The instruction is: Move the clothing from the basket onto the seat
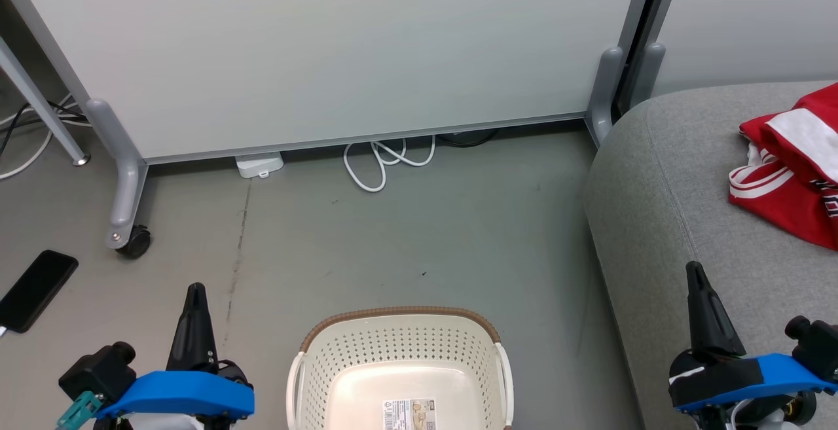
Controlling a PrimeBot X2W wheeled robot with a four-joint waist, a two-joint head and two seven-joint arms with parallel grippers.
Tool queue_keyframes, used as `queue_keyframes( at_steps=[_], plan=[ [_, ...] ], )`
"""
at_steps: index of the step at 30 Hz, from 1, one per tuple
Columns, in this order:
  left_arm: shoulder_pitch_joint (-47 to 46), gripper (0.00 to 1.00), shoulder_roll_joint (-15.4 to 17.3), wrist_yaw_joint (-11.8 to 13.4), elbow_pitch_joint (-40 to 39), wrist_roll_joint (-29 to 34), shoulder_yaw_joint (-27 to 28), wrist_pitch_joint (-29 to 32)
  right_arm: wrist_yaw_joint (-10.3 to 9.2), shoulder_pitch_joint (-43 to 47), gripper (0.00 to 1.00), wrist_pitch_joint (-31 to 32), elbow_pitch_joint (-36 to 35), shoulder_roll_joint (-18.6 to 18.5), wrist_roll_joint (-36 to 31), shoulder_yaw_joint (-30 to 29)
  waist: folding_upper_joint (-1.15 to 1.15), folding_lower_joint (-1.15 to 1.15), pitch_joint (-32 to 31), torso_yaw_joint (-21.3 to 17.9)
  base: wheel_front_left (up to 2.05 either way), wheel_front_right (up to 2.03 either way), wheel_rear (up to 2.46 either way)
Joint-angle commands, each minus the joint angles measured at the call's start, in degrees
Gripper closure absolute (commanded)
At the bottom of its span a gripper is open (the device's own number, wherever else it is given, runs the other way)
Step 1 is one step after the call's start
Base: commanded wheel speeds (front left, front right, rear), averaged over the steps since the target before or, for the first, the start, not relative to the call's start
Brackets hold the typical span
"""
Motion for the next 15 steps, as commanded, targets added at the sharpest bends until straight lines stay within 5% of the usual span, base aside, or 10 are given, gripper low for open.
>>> queue_keyframes(
  at_steps=[1,15],
  plan=[
    [-1.70,1.00,0.15,-0.41,-1.00,-2.38,0.53,0.49,0.00,-1.34,1.00,0.47,-0.62,-0.07,2.47,-0.22,0.00,0.00,-0.03,-0.01,0.00,0.00,0.00],
    [-2.22,1.00,0.16,-0.58,-1.19,-14.24,1.41,3.45,0.01,-1.88,1.00,3.46,-0.03,-0.05,14.22,-0.76,0.00,0.00,-0.29,-0.17,0.00,0.00,0.00]
  ],
)
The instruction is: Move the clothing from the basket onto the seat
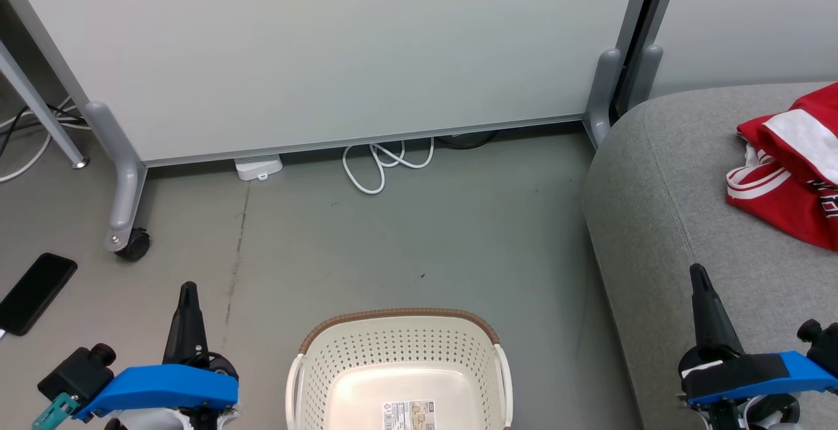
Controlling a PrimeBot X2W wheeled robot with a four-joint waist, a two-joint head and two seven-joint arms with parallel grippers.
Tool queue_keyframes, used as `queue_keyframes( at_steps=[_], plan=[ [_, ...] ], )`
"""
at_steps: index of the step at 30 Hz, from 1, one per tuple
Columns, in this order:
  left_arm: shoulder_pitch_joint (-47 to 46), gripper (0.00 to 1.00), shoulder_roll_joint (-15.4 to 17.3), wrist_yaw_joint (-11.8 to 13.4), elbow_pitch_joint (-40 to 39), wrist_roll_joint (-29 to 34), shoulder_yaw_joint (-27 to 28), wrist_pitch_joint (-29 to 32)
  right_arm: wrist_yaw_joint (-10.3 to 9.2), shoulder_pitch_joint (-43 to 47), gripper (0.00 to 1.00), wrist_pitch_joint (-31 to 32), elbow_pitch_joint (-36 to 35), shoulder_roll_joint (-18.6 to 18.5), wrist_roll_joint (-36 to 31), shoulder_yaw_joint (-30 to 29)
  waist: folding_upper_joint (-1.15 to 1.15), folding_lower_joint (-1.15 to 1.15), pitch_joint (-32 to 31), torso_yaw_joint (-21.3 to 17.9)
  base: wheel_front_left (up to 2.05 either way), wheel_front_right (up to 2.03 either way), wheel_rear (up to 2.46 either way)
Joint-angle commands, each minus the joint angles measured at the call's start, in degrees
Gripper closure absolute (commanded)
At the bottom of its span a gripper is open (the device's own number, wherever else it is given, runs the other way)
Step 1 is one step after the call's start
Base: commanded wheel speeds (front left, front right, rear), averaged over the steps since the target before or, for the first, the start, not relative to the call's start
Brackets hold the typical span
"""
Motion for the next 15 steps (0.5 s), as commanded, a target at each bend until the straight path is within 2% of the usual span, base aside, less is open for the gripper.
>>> queue_keyframes(
  at_steps=[1,15],
  plan=[
    [-1.65,1.00,0.16,-0.29,-0.93,-2.11,0.34,0.49,0.02,-1.66,1.00,0.53,-0.43,-0.07,2.17,-0.27,0.00,0.00,-0.03,-0.02,0.00,0.00,0.00],
    [-2.09,1.00,0.17,-0.47,-1.04,-11.57,1.14,2.92,0.02,-2.01,1.00,2.94,0.04,-0.05,11.58,-0.70,0.00,0.00,-0.27,-0.16,0.00,0.00,0.00]
  ],
)
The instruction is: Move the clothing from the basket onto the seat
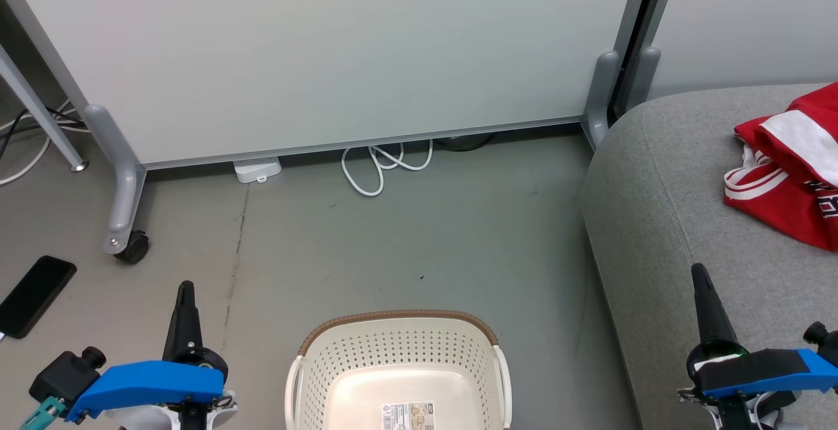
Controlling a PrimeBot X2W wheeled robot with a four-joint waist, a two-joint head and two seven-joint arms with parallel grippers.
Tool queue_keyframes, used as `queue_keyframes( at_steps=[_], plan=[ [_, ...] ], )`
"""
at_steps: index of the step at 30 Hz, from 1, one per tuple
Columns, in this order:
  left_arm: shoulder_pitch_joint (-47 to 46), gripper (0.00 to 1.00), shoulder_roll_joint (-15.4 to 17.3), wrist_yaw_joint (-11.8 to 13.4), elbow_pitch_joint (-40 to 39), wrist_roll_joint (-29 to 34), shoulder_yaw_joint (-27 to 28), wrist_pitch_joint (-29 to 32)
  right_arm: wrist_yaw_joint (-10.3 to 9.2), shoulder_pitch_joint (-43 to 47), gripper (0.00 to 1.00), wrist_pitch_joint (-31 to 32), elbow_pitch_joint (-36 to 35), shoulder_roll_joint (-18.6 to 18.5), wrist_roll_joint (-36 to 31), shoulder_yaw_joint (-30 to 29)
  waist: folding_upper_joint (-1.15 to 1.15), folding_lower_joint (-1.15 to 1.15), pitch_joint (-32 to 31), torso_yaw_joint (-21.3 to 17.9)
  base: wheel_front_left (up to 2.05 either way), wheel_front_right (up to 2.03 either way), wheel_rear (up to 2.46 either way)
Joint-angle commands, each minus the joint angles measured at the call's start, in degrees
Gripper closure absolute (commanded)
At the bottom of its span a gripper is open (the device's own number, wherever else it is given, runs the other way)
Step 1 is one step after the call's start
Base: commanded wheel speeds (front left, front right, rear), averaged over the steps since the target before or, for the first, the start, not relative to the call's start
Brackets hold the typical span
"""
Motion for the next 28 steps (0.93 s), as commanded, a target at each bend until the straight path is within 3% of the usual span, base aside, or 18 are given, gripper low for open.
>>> queue_keyframes(
  at_steps=[1,28],
  plan=[
    [-1.55,1.00,0.16,-0.43,-0.79,-1.28,0.41,0.25,0.02,-1.41,1.00,0.32,-0.39,-0.06,1.33,-0.22,0.00,0.00,-0.02,-0.01,0.00,0.00,0.00],
    [-2.21,1.00,0.17,-0.70,-0.97,-17.48,1.69,4.39,0.03,-2.09,1.00,4.44,0.46,-0.02,17.46,-0.95,0.00,0.00,-0.51,-0.31,0.00,0.00,0.00]
  ],
)
